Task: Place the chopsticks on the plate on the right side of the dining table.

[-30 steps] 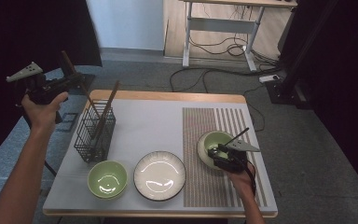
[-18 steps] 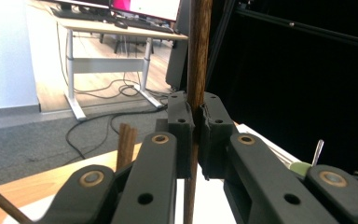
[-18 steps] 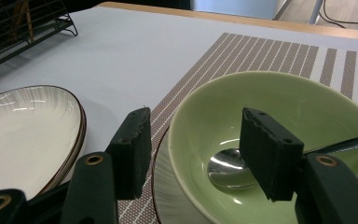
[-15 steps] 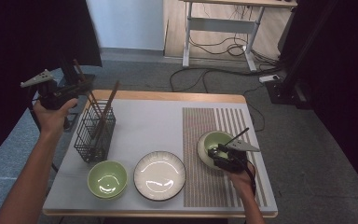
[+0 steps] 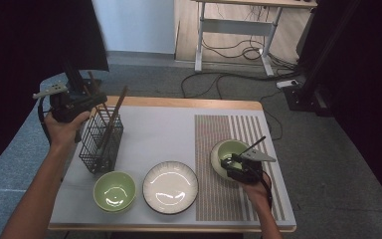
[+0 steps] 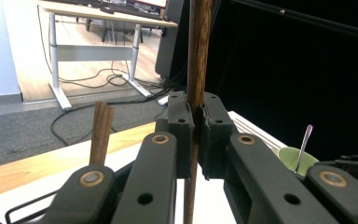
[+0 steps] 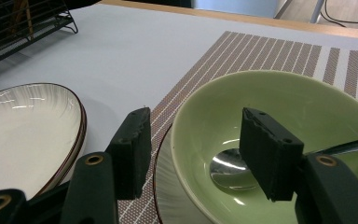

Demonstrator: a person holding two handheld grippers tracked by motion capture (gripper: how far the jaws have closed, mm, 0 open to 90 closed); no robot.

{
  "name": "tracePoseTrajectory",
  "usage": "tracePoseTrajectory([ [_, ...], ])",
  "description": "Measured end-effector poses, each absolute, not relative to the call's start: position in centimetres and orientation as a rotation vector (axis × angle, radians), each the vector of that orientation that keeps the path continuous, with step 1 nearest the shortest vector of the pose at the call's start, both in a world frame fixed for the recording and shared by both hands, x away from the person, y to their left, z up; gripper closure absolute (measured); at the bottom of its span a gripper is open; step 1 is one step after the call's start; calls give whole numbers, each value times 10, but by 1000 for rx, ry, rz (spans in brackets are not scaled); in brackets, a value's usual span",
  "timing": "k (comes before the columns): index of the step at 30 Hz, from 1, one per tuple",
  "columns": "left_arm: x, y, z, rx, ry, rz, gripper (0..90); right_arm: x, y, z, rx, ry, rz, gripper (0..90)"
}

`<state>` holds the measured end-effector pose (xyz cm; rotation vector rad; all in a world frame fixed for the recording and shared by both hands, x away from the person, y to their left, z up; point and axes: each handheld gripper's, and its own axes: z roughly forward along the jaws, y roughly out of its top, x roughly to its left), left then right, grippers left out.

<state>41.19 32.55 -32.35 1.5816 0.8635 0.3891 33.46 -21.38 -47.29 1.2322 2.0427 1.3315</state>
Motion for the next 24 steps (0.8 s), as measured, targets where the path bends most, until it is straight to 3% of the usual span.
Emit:
tracePoseTrajectory([
  [24,403,307,-335,1592,818,332,842,335,-205,-461,1189,2037,1362,438],
])
